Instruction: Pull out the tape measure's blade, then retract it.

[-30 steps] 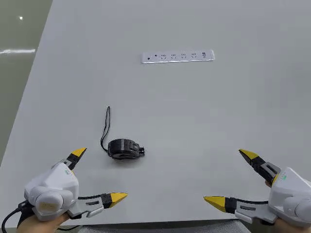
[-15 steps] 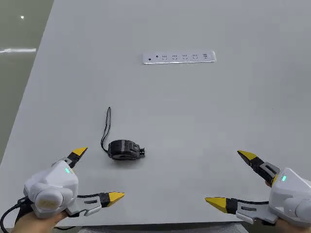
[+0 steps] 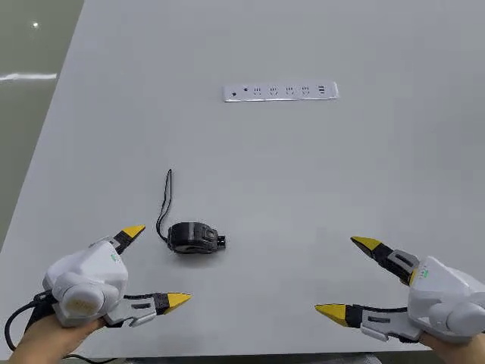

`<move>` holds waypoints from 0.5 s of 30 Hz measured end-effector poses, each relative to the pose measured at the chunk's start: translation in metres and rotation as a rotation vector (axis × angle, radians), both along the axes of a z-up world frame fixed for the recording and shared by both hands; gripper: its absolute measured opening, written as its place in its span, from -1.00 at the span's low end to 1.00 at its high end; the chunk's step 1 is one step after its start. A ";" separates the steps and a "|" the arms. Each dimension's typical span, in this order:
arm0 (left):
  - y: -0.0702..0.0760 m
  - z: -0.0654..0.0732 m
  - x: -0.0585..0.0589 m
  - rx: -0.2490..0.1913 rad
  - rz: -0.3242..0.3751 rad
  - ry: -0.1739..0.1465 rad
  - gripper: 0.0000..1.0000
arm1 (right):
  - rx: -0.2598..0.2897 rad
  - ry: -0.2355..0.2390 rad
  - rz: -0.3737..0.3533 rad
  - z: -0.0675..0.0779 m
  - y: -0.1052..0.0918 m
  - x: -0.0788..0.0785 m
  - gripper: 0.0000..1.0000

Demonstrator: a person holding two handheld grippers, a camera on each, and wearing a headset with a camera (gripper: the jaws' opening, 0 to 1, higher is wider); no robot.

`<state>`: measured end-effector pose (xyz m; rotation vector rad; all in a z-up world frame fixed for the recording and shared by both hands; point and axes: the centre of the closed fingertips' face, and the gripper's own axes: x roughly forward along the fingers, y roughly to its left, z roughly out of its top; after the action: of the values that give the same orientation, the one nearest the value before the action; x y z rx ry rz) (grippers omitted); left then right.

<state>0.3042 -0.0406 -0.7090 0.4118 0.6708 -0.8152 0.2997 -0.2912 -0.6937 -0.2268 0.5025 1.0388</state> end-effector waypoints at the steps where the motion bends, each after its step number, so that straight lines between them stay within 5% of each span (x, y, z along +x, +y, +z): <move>1: 0.001 -0.001 0.001 0.006 -0.006 0.003 0.61 | -0.004 0.001 0.005 -0.001 0.001 0.001 0.55; 15: 0.005 -0.027 0.017 0.089 -0.138 0.029 0.36 | -0.030 -0.004 0.093 -0.020 0.025 0.016 0.43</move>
<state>0.3216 -0.0356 -0.7356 0.5317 0.7134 -0.9256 0.3160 -0.2663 -0.7132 -0.2805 0.5083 1.1216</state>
